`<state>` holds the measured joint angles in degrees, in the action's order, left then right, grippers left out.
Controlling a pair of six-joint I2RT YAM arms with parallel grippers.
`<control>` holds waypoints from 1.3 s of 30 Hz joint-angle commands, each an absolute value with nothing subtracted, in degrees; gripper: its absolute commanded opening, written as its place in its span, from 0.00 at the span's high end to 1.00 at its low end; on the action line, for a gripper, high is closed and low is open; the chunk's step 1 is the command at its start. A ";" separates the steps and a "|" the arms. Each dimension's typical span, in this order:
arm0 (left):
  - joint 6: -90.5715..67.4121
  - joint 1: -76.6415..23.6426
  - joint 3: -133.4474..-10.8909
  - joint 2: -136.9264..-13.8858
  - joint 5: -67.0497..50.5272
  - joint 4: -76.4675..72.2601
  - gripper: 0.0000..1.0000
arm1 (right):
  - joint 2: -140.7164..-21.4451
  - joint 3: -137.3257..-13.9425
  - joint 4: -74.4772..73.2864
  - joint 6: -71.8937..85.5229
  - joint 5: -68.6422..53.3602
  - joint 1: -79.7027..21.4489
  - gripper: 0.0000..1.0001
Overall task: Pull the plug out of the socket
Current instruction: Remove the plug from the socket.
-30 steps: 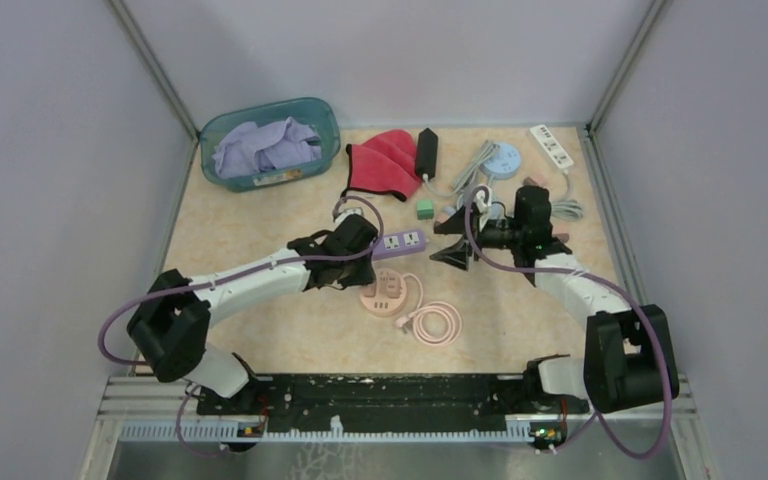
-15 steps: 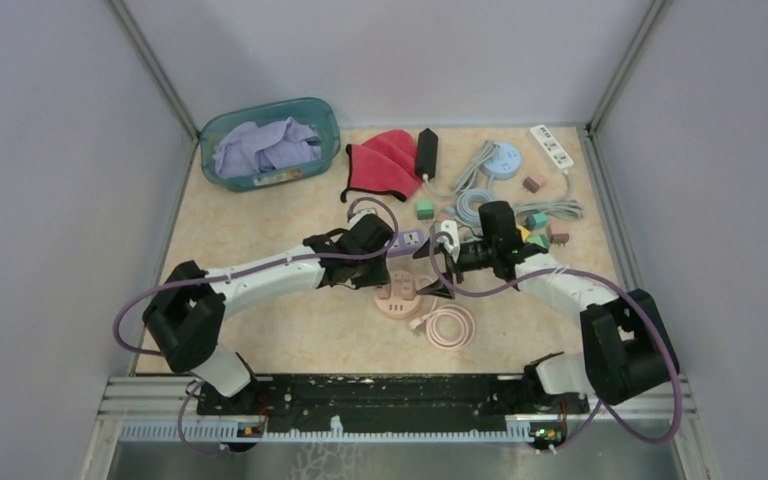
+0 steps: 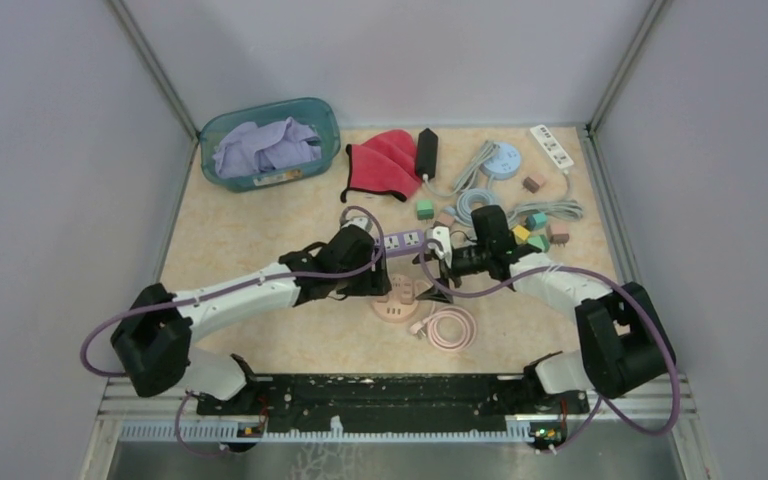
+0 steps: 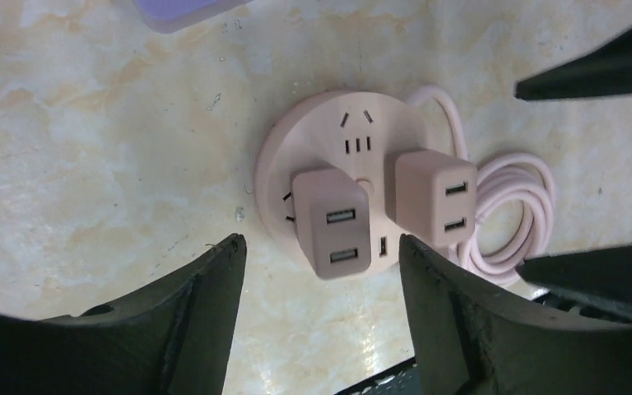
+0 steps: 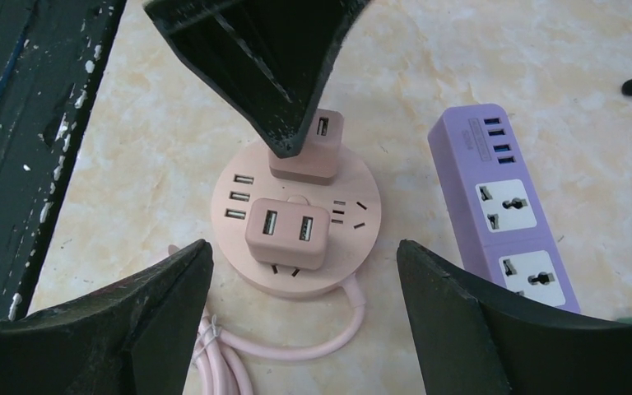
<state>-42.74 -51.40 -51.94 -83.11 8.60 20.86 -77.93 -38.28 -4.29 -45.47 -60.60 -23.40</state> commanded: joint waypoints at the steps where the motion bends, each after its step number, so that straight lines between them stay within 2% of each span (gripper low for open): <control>1: -32.40 -51.69 -46.37 -74.33 6.16 11.29 0.16 | -78.31 -40.94 -3.63 -46.55 -60.44 -25.09 0.17; 2: -30.27 -51.76 -44.74 -72.09 5.70 9.25 0.14 | -78.42 -41.00 -3.65 -46.36 -60.03 -25.46 0.17; 4: -26.07 -51.76 -40.96 -66.97 5.29 4.48 0.01 | -78.66 -41.25 -3.90 -46.23 -59.22 -26.16 0.17; 13: -13.95 -51.44 -22.50 -48.06 8.09 -18.75 0.00 | -79.92 -41.75 -4.44 -46.56 -54.50 -30.17 0.19; 26: -5.72 -51.50 -7.69 -43.41 2.71 -34.52 0.00 | -83.70 -43.56 -5.51 -46.98 -48.10 -34.27 0.36; 31: -4.55 -51.50 -7.33 -45.93 0.72 -35.40 0.00 | -84.23 -45.03 -7.92 -48.56 -47.35 -34.63 0.50; 37: -2.45 -51.52 -5.80 -49.22 -6.92 -40.82 0.00 | -84.16 -47.73 -14.96 -54.95 -46.61 -34.63 0.73; 39: -1.56 -51.59 -5.01 -50.10 -8.61 -43.13 0.00 | -84.05 -48.50 -17.90 -57.97 -48.09 -34.63 0.76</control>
<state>-4.19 -51.40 -6.66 -48.77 -2.37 -35.94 -84.07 -44.40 -12.69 -50.70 -46.13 -34.13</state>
